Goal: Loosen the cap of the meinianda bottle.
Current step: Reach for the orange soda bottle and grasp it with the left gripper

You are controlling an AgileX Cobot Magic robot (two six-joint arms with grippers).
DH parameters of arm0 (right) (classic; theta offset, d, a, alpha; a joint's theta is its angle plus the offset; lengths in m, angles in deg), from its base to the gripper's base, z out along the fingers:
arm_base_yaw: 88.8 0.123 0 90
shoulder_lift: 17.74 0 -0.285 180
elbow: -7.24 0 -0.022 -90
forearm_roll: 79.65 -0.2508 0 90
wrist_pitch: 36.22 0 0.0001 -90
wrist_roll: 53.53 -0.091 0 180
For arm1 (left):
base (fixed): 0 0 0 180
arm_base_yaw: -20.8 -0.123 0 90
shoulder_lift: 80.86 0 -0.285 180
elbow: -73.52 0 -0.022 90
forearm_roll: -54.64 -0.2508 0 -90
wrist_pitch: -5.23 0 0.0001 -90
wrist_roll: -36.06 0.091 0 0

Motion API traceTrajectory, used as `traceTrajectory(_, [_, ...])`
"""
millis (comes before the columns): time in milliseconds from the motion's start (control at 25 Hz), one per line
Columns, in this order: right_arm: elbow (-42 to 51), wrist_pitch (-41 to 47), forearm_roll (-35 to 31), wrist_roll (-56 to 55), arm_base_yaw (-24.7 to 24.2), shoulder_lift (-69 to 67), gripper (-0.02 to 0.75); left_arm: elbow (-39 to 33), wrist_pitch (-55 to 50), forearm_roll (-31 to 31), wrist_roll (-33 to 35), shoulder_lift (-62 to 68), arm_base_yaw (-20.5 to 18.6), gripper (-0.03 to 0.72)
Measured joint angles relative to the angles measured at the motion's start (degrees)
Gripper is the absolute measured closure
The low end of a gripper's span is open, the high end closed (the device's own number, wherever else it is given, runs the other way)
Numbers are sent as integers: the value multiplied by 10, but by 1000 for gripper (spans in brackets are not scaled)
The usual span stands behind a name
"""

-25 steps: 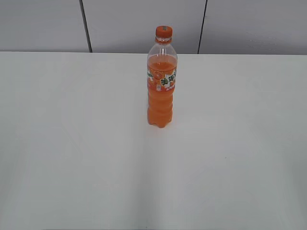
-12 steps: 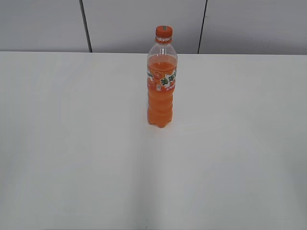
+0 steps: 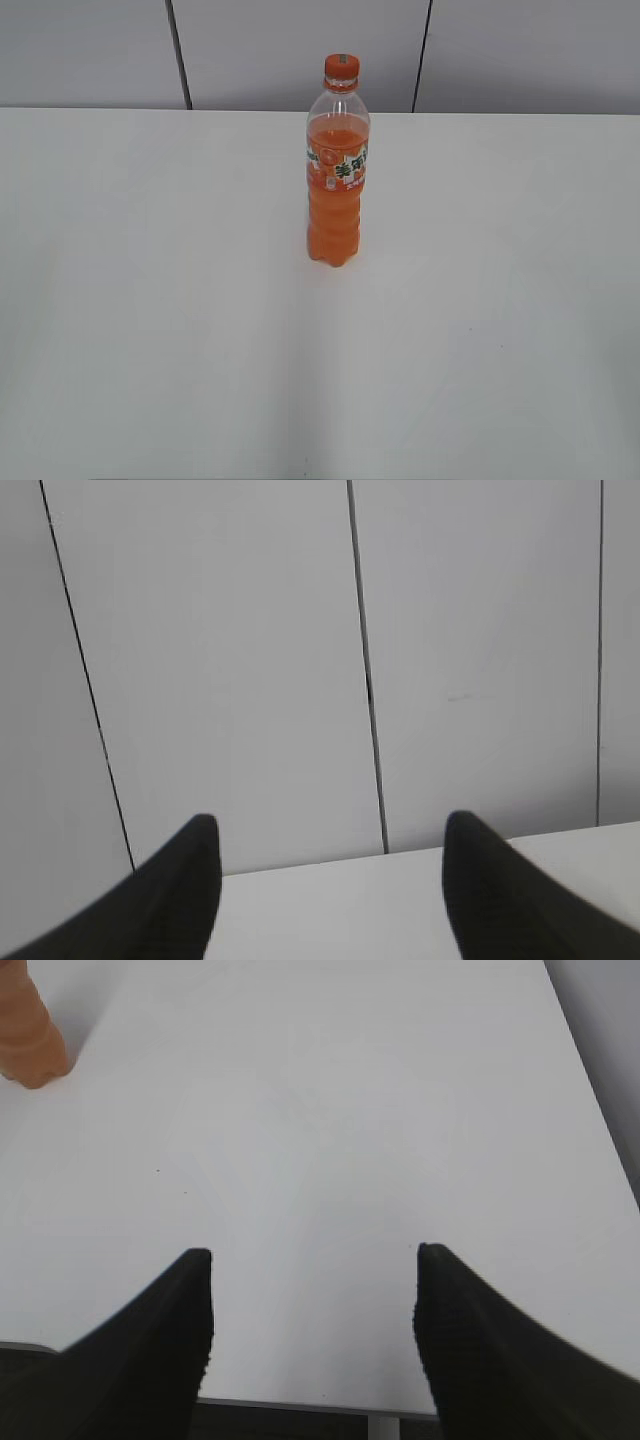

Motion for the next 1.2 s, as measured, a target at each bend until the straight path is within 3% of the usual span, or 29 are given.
traceTrajectory(280, [0, 0, 0, 0, 0, 0, 262, 0, 30, -5, 0, 67, 0, 253])
traceTrajectory(1200, [0, 0, 0, 0, 0, 0, 262, -1, 279, -6, 0, 352, 0, 253])
